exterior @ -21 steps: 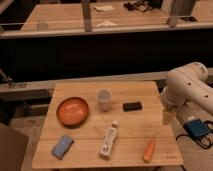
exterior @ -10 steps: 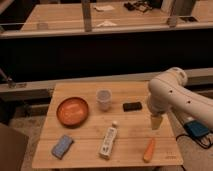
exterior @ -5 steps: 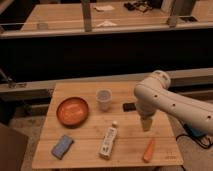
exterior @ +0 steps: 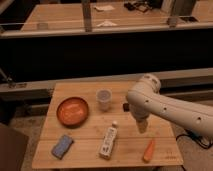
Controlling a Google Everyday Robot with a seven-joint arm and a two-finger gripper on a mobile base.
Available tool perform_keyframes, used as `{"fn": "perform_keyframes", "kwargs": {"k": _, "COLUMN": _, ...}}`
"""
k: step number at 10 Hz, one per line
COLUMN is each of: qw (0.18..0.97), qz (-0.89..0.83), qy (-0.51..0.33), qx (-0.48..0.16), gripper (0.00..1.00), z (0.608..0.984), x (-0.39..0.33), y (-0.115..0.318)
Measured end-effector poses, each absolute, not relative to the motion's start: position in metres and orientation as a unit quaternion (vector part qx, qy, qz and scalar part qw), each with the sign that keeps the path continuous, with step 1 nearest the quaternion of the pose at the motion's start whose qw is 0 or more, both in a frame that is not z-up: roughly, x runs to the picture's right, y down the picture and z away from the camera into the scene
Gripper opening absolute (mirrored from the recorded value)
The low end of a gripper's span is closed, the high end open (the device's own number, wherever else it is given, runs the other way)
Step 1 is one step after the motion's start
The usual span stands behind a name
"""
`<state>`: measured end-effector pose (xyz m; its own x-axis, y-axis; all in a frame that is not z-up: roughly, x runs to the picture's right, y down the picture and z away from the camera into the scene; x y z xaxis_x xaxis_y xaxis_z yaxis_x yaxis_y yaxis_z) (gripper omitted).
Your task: Place the bottle in the ceramic bowl
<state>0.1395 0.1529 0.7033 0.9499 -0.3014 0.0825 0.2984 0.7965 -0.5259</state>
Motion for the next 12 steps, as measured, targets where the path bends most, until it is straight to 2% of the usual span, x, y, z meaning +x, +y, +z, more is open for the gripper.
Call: {"fn": "perform_keyframes", "kwargs": {"k": 12, "qw": 0.920, "qz": -0.273, "qy": -0.032, "qx": -0.280, "gripper": 0.80, "z": 0.722, "x": 0.087, "y": 0.188}}
